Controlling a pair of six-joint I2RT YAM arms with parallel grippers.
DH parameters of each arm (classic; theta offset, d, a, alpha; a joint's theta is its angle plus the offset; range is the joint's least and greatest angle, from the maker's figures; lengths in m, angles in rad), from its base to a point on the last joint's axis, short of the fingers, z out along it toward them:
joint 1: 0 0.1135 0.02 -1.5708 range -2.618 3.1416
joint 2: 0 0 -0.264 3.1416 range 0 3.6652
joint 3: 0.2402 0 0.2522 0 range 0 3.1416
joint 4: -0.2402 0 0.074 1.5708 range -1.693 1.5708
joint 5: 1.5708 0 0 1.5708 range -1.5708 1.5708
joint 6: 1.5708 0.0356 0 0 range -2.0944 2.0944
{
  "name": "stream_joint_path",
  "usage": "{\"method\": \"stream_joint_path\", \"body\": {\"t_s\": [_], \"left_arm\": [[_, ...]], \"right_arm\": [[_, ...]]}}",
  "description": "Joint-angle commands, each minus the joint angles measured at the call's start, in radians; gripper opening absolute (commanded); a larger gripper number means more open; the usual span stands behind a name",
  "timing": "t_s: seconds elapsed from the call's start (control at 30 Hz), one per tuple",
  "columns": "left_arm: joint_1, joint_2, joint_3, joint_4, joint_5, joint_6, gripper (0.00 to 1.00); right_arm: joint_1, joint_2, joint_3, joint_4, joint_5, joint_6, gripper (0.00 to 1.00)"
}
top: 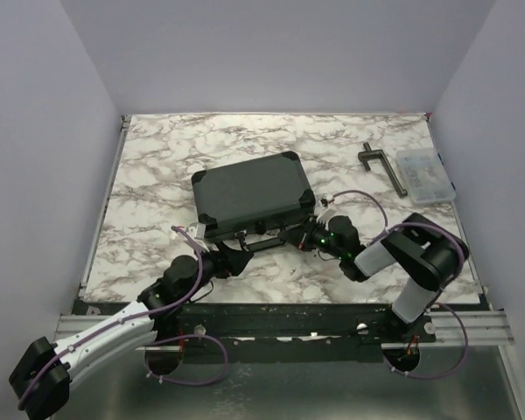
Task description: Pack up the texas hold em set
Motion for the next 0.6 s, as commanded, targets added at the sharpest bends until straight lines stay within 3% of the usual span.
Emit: {"method": "stream_joint_path", "body": {"t_s": [0.0, 0.17, 0.4, 0.57], "left_arm": [[-0.004, -0.069, -0.071, -0.070, -0.038, -0.002, 0.76], [-0.004, -0.112, -0.064, -0.109, -0.046, 0.015, 0.76], [-0.004, -0.122, -0.037, -0.134, -0.036, 0.032, 0.75], [-0.004, -0.120, 0.020, -0.179, -0.033, 0.069, 0.75]], "right_arm": [[0.012, -0.255, 0.129, -0.238, -0.004, -0.046, 0.01], [0.013, -0.395, 0.197, -0.410, 0.055, -0.061, 0.01], [0.014, -0.421, 0.248, -0.616, 0.096, 0.083, 0.01], [0.013, -0.429, 0.188, -0.700, 0.232, 0.096, 0.01]]}}
